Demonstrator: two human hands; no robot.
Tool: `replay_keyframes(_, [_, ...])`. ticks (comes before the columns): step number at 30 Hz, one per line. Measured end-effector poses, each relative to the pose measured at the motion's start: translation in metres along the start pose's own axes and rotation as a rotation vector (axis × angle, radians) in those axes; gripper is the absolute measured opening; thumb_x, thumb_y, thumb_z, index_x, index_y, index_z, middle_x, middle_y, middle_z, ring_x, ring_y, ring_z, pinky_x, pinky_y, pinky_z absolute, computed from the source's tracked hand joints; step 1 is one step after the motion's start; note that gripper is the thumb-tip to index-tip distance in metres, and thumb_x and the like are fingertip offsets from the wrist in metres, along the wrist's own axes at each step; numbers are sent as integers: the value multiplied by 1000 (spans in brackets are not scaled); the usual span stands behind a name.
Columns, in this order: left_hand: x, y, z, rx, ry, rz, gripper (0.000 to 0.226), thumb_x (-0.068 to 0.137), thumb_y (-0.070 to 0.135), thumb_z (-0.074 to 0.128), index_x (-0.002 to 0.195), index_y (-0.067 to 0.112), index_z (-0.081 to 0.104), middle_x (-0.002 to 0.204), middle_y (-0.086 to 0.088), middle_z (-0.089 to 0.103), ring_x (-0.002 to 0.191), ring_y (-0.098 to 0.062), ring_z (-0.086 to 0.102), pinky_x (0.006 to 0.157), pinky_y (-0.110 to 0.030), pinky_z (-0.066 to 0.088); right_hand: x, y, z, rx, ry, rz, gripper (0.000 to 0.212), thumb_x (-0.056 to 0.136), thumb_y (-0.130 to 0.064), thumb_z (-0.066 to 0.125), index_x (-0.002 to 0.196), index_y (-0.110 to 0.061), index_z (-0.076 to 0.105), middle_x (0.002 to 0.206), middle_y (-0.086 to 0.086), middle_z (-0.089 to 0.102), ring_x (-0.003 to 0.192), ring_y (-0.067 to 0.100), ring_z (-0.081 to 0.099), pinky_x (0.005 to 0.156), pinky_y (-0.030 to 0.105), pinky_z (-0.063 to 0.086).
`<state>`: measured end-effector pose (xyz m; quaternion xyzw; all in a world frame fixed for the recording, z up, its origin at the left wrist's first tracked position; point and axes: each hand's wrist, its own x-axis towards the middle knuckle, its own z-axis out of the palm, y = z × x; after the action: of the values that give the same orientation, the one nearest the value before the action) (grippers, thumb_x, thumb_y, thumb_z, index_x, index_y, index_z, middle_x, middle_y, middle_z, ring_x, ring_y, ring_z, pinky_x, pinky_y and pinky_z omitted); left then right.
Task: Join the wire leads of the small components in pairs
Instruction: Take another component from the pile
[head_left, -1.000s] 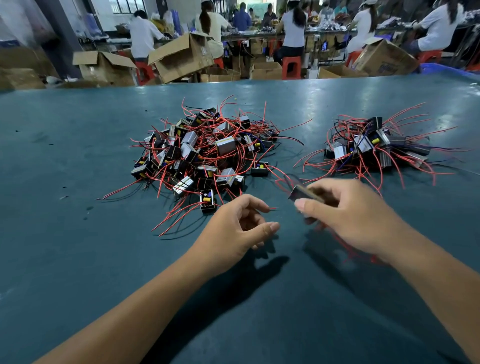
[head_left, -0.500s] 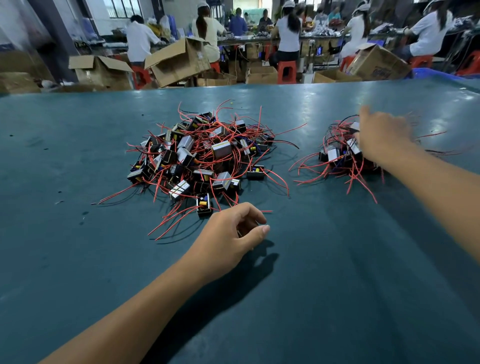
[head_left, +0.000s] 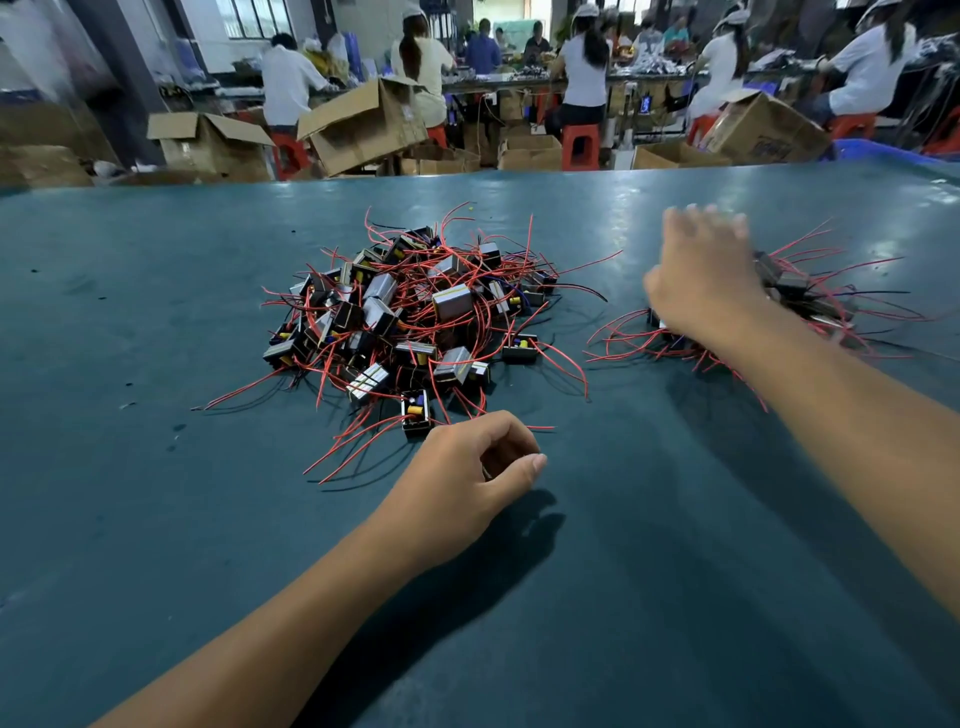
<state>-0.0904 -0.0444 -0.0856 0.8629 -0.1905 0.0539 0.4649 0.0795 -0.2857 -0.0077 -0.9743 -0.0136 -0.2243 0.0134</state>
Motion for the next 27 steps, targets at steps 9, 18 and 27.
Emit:
replay_keyframes(9, [0,0,-10,108,60,15,24,86,15,69,67,20,55,56,9,52,52,-3,43,52,-14,34,-50,-95,23,557,-232,-300,45,90,-19,61,135,-24,55,111,8,69,105,29,61,93,40,49])
replay_keyframes(18, [-1,-4,-7,132,62,40,21,90,23,68,72,23,58,58,9,56,53,-4,47,53,-18,38,-29,-74,66,572,-356,-127,82,80,-28,80,147,-17,35,119,-1,68,106,26,63,88,34,47])
replay_keyframes(27, [0,-3,-5,141,57,44,19,91,24,69,74,24,61,61,9,60,55,-3,51,55,-16,39,-28,-88,76,338,-186,-174,60,85,-47,70,132,-15,49,113,4,68,110,30,59,97,44,44])
